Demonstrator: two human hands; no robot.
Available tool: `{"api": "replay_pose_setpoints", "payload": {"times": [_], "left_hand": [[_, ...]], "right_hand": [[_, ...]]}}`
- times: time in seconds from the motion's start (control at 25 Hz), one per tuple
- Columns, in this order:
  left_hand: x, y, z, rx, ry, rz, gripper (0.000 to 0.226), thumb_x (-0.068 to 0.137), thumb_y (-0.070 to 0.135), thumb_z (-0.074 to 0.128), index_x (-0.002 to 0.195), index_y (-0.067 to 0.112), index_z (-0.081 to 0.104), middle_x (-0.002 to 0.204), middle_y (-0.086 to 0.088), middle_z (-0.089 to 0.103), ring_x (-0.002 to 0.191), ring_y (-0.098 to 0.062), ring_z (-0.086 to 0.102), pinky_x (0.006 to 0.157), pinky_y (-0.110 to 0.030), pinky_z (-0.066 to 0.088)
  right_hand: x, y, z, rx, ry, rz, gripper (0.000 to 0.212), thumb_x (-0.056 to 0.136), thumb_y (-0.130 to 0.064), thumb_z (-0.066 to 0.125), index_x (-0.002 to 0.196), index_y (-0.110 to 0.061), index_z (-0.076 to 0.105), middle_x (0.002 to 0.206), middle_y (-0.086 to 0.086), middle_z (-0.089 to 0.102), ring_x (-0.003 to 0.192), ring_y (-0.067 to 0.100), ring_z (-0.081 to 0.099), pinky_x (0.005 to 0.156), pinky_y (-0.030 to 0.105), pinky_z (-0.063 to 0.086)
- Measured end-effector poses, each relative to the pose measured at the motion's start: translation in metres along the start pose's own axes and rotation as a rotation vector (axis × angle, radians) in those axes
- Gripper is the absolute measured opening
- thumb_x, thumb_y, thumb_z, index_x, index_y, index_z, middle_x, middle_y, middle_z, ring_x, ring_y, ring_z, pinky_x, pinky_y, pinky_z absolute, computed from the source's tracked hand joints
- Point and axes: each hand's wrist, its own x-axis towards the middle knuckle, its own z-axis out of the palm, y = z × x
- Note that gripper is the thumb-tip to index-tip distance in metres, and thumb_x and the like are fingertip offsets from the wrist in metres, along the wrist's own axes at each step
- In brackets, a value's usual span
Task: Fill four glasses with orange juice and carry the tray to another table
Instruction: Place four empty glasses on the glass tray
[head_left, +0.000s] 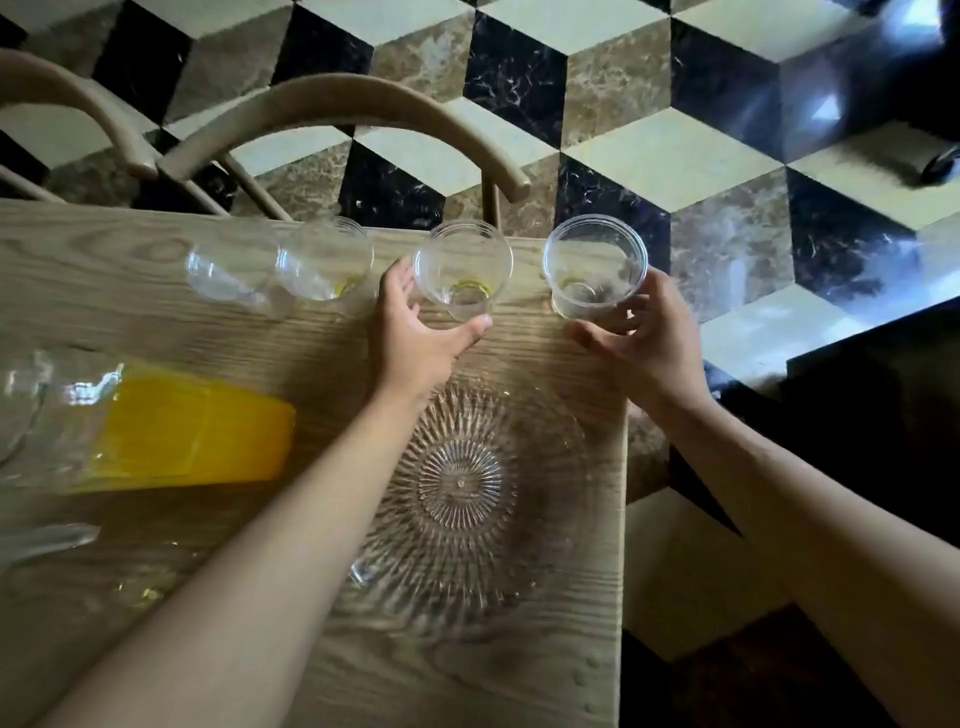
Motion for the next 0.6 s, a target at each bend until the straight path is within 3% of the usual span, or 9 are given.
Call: {"api": "replay_pose_setpoints", "payload": {"times": [0.08, 0.2, 0.36, 0.6], "left_hand": [[0.007, 0.000, 0.000, -0.009, -0.017, 0.060, 0.109, 0.068, 0.013, 0.096, 0.157, 0.010, 0.034, 0.161, -0.012, 0.043, 0.148, -0.024, 0.042, 0.124, -0.029, 0.033], [0.014, 0.000, 0.000, 0.004, -0.008, 0.082, 0.098, 0.066, 0.013, 0.097, 0.150, 0.012, 0.045, 0.142, 0.006, 0.054, 0.129, -0.004, 0.053, 0.106, -0.009, 0.038], [0.013, 0.007, 0.000, -0.026, -0.019, 0.092, 0.088, 0.066, 0.012, 0.097, 0.141, 0.016, 0.052, 0.147, -0.007, 0.060, 0.138, -0.018, 0.055, 0.120, -0.038, 0.045], [-0.004, 0.020, -0.012, -0.038, -0.030, 0.127, 0.085, 0.067, 0.009, 0.097, 0.140, 0.006, 0.053, 0.141, -0.010, 0.064, 0.135, -0.018, 0.060, 0.117, -0.044, 0.049]], "right_hand": [[0.006, -0.005, 0.003, 0.004, -0.003, -0.023, 0.077, 0.069, -0.029, 0.095, 0.135, -0.019, 0.058, 0.125, -0.007, 0.065, 0.101, 0.004, 0.064, 0.082, 0.005, 0.047], [0.007, -0.007, 0.008, 0.002, -0.014, -0.066, 0.080, 0.069, -0.030, 0.095, 0.139, -0.017, 0.058, 0.129, -0.008, 0.063, 0.110, 0.002, 0.059, 0.089, -0.001, 0.039], [0.006, -0.007, 0.009, 0.023, -0.003, -0.077, 0.072, 0.069, -0.033, 0.095, 0.131, -0.017, 0.061, 0.126, -0.002, 0.066, 0.111, 0.009, 0.061, 0.091, 0.007, 0.042], [-0.016, -0.023, 0.009, -0.034, 0.015, -0.136, 0.074, 0.070, -0.036, 0.093, 0.133, -0.014, 0.061, 0.120, 0.005, 0.059, 0.103, 0.011, 0.055, 0.084, 0.023, 0.047]]}}
